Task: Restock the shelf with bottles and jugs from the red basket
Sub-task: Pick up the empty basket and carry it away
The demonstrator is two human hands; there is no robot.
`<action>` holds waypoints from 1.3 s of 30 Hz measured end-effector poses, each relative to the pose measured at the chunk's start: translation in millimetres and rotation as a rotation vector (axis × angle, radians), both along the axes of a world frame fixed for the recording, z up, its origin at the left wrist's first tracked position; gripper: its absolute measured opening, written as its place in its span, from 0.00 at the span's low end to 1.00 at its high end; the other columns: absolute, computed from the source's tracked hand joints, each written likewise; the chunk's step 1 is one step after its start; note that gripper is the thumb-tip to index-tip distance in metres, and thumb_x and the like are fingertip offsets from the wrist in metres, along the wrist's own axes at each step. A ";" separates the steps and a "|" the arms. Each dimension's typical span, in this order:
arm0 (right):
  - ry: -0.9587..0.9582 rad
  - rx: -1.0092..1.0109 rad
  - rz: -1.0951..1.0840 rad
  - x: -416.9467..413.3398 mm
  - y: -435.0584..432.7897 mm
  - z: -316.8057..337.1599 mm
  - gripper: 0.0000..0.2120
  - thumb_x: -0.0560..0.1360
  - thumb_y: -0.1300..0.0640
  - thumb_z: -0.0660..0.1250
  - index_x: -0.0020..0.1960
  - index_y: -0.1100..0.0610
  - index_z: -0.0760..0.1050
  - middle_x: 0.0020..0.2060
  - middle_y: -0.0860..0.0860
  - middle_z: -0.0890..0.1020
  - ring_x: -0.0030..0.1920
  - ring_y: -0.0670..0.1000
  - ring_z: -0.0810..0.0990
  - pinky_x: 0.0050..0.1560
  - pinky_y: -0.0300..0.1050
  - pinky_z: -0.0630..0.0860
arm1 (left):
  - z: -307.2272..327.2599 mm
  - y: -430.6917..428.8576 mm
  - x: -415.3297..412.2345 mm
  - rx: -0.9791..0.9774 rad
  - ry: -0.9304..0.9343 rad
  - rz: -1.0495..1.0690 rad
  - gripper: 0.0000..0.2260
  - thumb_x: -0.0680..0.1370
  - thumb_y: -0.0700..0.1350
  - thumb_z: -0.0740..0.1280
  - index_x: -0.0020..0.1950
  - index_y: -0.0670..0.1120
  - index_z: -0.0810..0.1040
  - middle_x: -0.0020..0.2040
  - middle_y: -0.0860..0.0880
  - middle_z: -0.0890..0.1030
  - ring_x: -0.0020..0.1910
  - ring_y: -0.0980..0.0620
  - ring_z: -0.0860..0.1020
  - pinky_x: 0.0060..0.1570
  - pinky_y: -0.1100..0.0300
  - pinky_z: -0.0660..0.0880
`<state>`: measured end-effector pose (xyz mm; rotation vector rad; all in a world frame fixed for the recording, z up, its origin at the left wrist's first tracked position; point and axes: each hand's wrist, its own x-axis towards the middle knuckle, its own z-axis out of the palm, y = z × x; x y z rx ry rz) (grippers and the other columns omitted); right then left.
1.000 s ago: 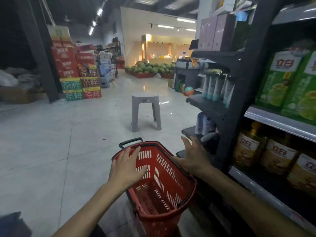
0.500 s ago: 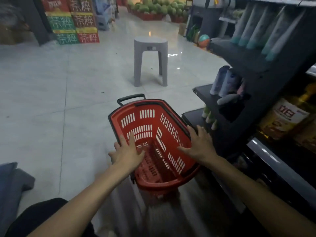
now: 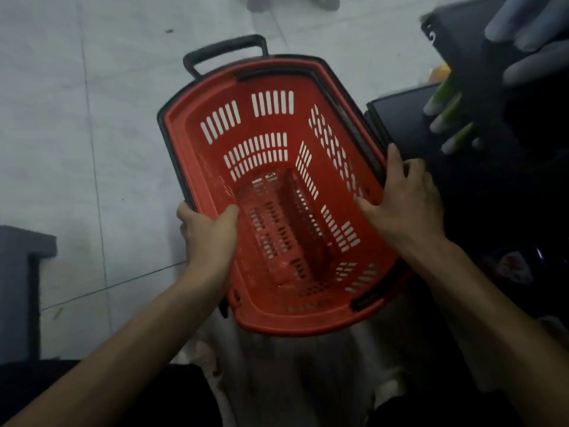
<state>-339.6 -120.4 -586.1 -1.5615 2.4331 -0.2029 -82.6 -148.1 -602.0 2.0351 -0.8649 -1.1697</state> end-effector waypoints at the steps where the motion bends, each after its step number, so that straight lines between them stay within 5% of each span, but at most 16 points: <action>1: 0.004 0.007 -0.022 -0.9 -3.4 -0.5 0.48 0.74 0.37 0.71 0.81 0.54 0.50 0.69 0.61 0.66 0.67 0.62 0.70 0.67 0.60 0.70 | -0.3 2.4 -1.1 -0.014 -0.013 0.014 0.34 0.73 0.52 0.71 0.76 0.52 0.61 0.66 0.47 0.77 0.58 0.43 0.81 0.63 0.40 0.78; 4: -0.023 0.060 -0.088 -8.0 -8.9 0.3 0.42 0.72 0.35 0.72 0.76 0.55 0.61 0.63 0.58 0.69 0.59 0.58 0.75 0.54 0.53 0.74 | 0.8 6.3 -0.1 0.018 -0.046 0.053 0.27 0.75 0.48 0.73 0.71 0.54 0.68 0.59 0.51 0.82 0.53 0.46 0.83 0.60 0.42 0.80; 9: -0.155 0.145 -0.177 -11.2 -10.3 -3.1 0.24 0.70 0.35 0.73 0.49 0.54 0.73 0.43 0.49 0.79 0.38 0.50 0.75 0.38 0.45 0.70 | 4.1 9.0 13.3 0.153 0.033 0.185 0.14 0.76 0.36 0.73 0.56 0.50 0.78 0.50 0.46 0.85 0.44 0.46 0.85 0.46 0.49 0.83; 11: -0.254 0.113 -0.234 -10.0 -5.9 -3.4 0.20 0.70 0.35 0.73 0.47 0.50 0.76 0.39 0.46 0.81 0.37 0.48 0.80 0.38 0.44 0.75 | 3.4 5.9 17.4 0.210 0.052 0.220 0.14 0.76 0.33 0.72 0.55 0.49 0.79 0.46 0.47 0.85 0.40 0.47 0.85 0.40 0.54 0.82; 16: -0.464 0.067 -0.366 5.0 6.1 -3.7 0.18 0.71 0.44 0.77 0.56 0.51 0.81 0.43 0.44 0.84 0.41 0.44 0.83 0.43 0.41 0.80 | 13.2 -2.4 26.1 0.283 0.083 0.256 0.10 0.72 0.34 0.76 0.49 0.46 0.85 0.43 0.43 0.87 0.40 0.43 0.87 0.46 0.41 0.86; 20: -0.494 0.033 -0.481 15.5 15.8 0.3 0.18 0.68 0.50 0.78 0.55 0.54 0.84 0.44 0.49 0.86 0.43 0.48 0.85 0.45 0.40 0.81 | 36.8 -6.8 48.0 0.345 0.139 0.171 0.09 0.74 0.36 0.77 0.53 0.42 0.84 0.43 0.43 0.87 0.32 0.50 0.86 0.30 0.56 0.83; 23: -0.517 0.038 -0.552 44.7 35.8 19.5 0.15 0.64 0.47 0.77 0.48 0.51 0.83 0.40 0.45 0.86 0.40 0.46 0.85 0.46 0.50 0.84 | 58.3 5.1 72.4 0.267 0.038 0.103 0.08 0.73 0.42 0.79 0.49 0.46 0.84 0.44 0.45 0.88 0.37 0.51 0.87 0.39 0.53 0.86; 29: -0.511 0.098 -0.497 91.0 37.5 134.5 0.12 0.68 0.48 0.77 0.49 0.48 0.80 0.39 0.43 0.83 0.37 0.42 0.82 0.43 0.40 0.79 | 154.0 23.7 117.7 0.270 -0.199 -0.021 0.14 0.72 0.50 0.80 0.54 0.46 0.86 0.43 0.52 0.86 0.40 0.52 0.85 0.44 0.57 0.82; 34: -0.499 0.105 -0.439 114.6 -20.6 287.6 0.15 0.66 0.47 0.76 0.49 0.51 0.82 0.39 0.46 0.85 0.37 0.49 0.84 0.42 0.46 0.83 | 297.2 -22.2 158.6 0.206 -0.362 -0.168 0.27 0.70 0.65 0.72 0.56 0.44 0.82 0.48 0.44 0.86 0.47 0.41 0.85 0.49 0.47 0.83; 39: -0.570 0.058 -0.334 133.0 -106.9 461.4 0.17 0.70 0.53 0.76 0.57 0.57 0.82 0.40 0.49 0.84 0.33 0.42 0.81 0.30 0.32 0.73 | 478.5 -111.2 177.7 0.106 -0.467 -0.397 0.23 0.79 0.49 0.73 0.65 0.38 0.68 0.59 0.38 0.81 0.56 0.35 0.82 0.47 0.47 0.75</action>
